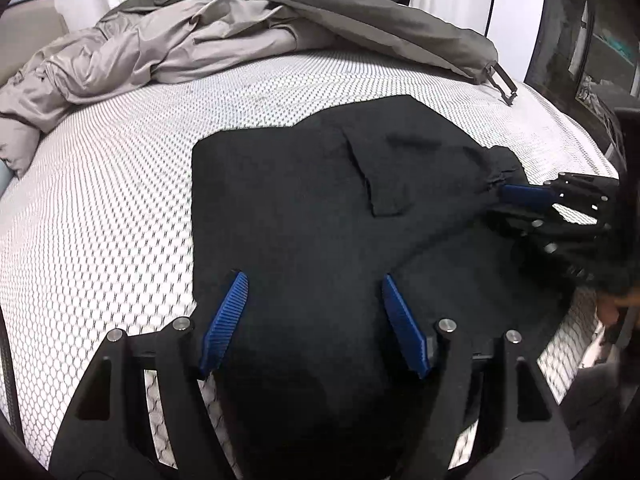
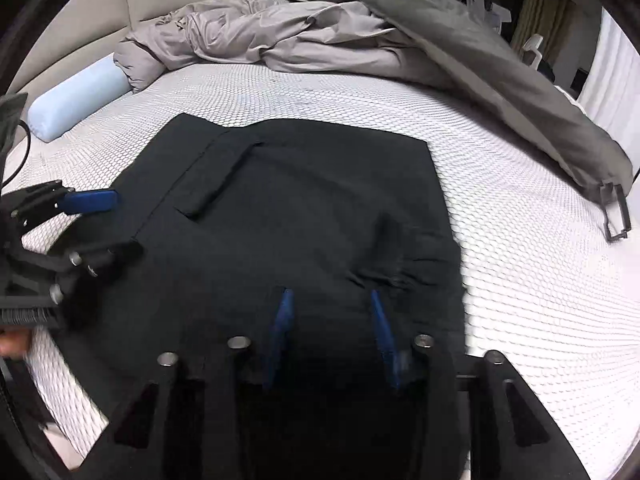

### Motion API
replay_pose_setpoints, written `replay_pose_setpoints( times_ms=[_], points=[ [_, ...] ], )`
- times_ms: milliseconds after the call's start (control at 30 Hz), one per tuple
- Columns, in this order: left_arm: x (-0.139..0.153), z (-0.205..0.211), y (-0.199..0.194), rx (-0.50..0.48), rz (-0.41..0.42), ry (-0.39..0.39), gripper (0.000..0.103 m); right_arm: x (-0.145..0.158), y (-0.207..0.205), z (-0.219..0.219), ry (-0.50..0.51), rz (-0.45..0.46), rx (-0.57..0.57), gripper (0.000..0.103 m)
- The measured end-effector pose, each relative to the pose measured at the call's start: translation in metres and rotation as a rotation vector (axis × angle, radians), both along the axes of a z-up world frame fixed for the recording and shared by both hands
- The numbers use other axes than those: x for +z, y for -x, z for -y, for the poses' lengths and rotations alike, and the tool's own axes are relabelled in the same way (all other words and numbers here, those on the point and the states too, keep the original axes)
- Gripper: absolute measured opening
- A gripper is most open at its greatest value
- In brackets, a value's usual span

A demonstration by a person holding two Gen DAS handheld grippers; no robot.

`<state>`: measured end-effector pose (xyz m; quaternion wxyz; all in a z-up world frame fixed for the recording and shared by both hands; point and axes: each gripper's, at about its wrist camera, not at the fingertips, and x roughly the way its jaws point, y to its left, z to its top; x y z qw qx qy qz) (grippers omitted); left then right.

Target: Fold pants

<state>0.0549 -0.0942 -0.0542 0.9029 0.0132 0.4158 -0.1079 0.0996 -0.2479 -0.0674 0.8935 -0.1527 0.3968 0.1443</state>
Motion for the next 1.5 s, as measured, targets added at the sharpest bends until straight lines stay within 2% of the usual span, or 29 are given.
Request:
replay_pose_setpoints(
  times_ms=[100,200,267,300,367,433,533,600,700,767,800,867,933,967,1033,1100,1200,1267,1333,1400,1467,1500],
  points=[
    [0.01,-0.002,0.008,0.016,-0.013,0.003,0.066,0.011,0.01,0.011,-0.059,-0.003,0.012,0.041],
    [0.031,-0.004,0.003,0.013,0.006,0.084,0.065,0.024,0.014,0.016,-0.143,0.023,-0.01,0.052],
    [0.036,0.005,-0.016,0.022,0.018,0.024,0.065,0.028,0.002,0.003,-0.152,0.015,-0.022,0.053],
    [0.033,0.01,-0.026,0.015,0.015,-0.004,0.065,0.028,-0.004,-0.006,-0.14,0.011,-0.019,0.053],
    [0.013,0.014,-0.05,0.011,-0.048,-0.063,0.065,0.02,-0.022,-0.031,-0.108,-0.022,0.01,0.053],
    [0.002,0.01,-0.054,0.006,-0.055,-0.045,0.067,0.003,-0.043,-0.053,-0.03,-0.066,0.0,0.053],
    [0.007,0.002,-0.046,-0.037,-0.043,-0.049,0.067,-0.006,-0.046,-0.048,0.021,-0.064,0.006,0.057],
    [0.007,-0.007,-0.042,-0.026,-0.045,-0.021,0.067,-0.003,-0.039,-0.027,0.08,-0.017,-0.051,0.056],
    [0.01,-0.01,-0.036,-0.003,-0.034,-0.02,0.065,0.002,-0.034,-0.004,-0.021,-0.034,-0.03,0.056],
    [0.021,-0.015,-0.042,0.005,-0.026,0.015,0.061,0.009,-0.031,0.0,-0.078,-0.029,-0.046,0.057],
    [0.026,-0.017,-0.045,0.023,-0.003,0.033,0.061,0.014,-0.031,-0.002,-0.111,-0.036,-0.05,0.06],
    [0.032,-0.019,-0.058,0.093,0.033,0.035,0.061,0.017,-0.033,-0.012,-0.133,-0.05,-0.038,0.061],
    [0.025,-0.02,-0.074,0.144,0.001,0.053,0.061,0.017,-0.037,-0.029,-0.065,-0.031,-0.042,0.067],
    [0.016,-0.02,-0.081,0.152,-0.036,0.062,0.061,0.015,-0.038,-0.035,-0.031,-0.024,-0.05,0.07],
    [0.005,-0.02,-0.088,0.15,-0.067,0.042,0.064,0.002,-0.045,-0.052,0.035,-0.048,-0.046,0.071],
    [0.004,-0.024,-0.088,0.132,-0.063,0.037,0.064,-0.007,-0.049,-0.049,0.063,-0.069,-0.031,0.071],
    [0.008,-0.034,-0.082,0.137,-0.069,0.043,0.064,-0.001,-0.042,-0.034,0.079,-0.058,-0.039,0.07],
    [0.018,-0.037,-0.066,0.152,-0.053,0.026,0.061,0.005,-0.03,-0.029,0.089,-0.028,-0.032,0.07],
    [0.029,-0.031,-0.044,0.122,-0.032,0.024,0.06,0.013,-0.013,-0.026,0.075,0.001,-0.046,0.071],
    [0.038,-0.015,-0.017,0.028,0.005,0.019,0.06,0.02,0.003,-0.028,-0.02,-0.025,0.004,0.071],
    [0.032,0.007,0.002,-0.099,0.014,-0.057,0.061,0.016,0.017,-0.036,-0.048,-0.046,0.052,0.072],
    [0.024,0.014,0.006,-0.126,-0.005,-0.096,0.061,0.01,0.022,-0.039,-0.034,-0.056,0.066,0.072]
  ],
)
